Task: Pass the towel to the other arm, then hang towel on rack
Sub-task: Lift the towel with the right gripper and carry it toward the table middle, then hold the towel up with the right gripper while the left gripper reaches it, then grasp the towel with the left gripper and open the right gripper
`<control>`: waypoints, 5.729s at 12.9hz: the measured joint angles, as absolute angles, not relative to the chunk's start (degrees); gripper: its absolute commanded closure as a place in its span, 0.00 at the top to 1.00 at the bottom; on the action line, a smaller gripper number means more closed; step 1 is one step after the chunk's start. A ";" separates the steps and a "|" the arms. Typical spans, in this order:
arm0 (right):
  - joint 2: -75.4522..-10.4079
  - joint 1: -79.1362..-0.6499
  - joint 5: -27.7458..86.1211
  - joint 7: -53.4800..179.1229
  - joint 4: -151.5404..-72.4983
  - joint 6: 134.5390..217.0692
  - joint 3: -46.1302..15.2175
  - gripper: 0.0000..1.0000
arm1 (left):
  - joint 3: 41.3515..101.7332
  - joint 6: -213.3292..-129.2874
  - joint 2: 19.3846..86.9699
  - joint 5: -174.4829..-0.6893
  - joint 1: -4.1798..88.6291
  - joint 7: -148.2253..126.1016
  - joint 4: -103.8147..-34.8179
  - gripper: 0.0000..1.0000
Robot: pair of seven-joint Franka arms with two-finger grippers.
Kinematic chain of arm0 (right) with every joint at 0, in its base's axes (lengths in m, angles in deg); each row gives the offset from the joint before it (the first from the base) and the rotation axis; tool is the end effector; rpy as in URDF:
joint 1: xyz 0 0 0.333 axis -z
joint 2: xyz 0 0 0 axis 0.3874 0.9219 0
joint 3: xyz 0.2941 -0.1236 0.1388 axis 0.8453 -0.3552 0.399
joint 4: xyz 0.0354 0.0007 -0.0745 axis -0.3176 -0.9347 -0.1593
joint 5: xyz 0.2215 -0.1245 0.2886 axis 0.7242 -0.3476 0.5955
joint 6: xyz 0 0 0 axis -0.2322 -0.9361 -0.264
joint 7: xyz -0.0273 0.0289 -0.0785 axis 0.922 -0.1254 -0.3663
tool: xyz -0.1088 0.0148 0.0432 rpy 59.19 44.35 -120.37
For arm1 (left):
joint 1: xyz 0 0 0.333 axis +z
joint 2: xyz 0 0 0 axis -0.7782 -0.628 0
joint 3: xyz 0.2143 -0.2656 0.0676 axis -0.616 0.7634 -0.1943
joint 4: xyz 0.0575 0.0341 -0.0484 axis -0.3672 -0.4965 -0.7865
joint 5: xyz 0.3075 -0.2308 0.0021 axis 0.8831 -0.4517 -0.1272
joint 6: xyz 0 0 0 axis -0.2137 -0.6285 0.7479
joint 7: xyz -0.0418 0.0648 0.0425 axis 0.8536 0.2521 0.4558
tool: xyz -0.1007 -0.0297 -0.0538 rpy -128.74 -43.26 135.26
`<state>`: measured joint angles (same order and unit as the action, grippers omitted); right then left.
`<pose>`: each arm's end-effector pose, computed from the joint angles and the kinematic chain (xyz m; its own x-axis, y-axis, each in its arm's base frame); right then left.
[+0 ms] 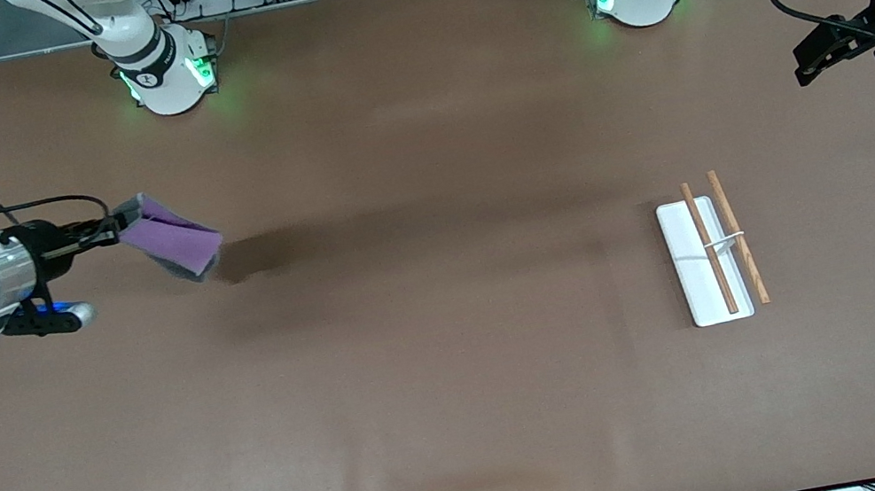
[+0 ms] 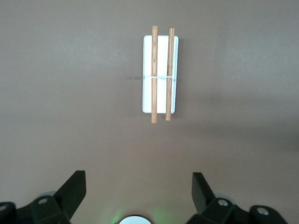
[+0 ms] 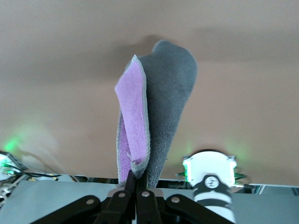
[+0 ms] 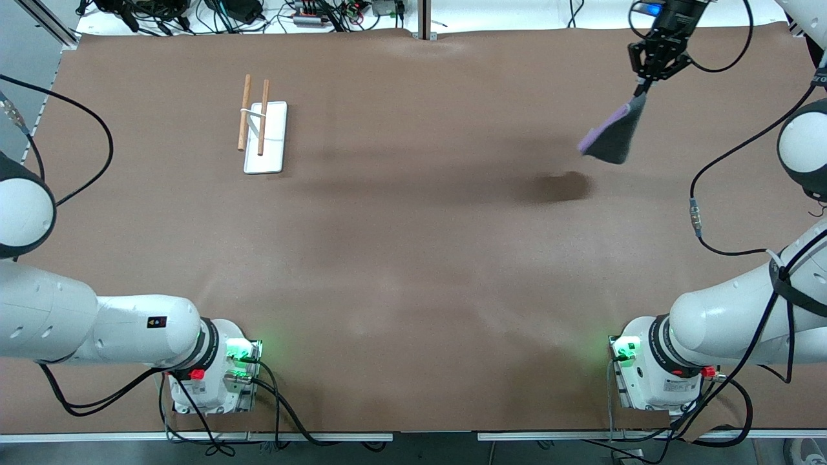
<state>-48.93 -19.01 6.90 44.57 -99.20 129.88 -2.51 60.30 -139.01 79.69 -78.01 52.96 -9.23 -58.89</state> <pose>0.5728 0.0632 0.4925 0.8023 -0.0645 -0.5935 -0.1906 -0.9698 -0.1522 0.5283 -0.0469 0.6530 0.9966 0.0561 -0.0608 0.0549 -0.9983 -0.0212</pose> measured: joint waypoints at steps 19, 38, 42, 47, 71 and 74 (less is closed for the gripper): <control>-46.29 -46.19 23.41 -11.35 -95.69 160.85 -2.65 0.00 | 60.74 -141.05 77.41 -78.01 51.29 -8.98 -58.87 1.00; -31.32 -57.10 39.40 -47.43 -84.97 204.48 -2.69 0.00 | 61.21 -165.72 60.78 -88.48 46.95 7.66 -52.77 1.00; -28.79 -60.82 39.42 -48.03 -83.83 210.14 -2.80 0.00 | 61.49 -169.77 56.56 -90.33 44.31 7.70 -49.70 1.00; -28.34 -61.16 39.42 -48.09 -83.30 210.40 -3.32 0.00 | 61.53 -169.92 53.39 -92.07 41.06 11.25 -48.44 1.00; -28.34 -61.18 38.39 -48.08 -83.12 208.19 -3.93 0.00 | 61.91 -163.48 51.67 -99.98 37.25 25.49 -47.05 0.35; -28.34 -61.18 38.16 -48.08 -83.06 208.10 -3.99 0.00 | 62.00 -163.37 51.67 -100.32 37.12 25.49 -47.03 0.36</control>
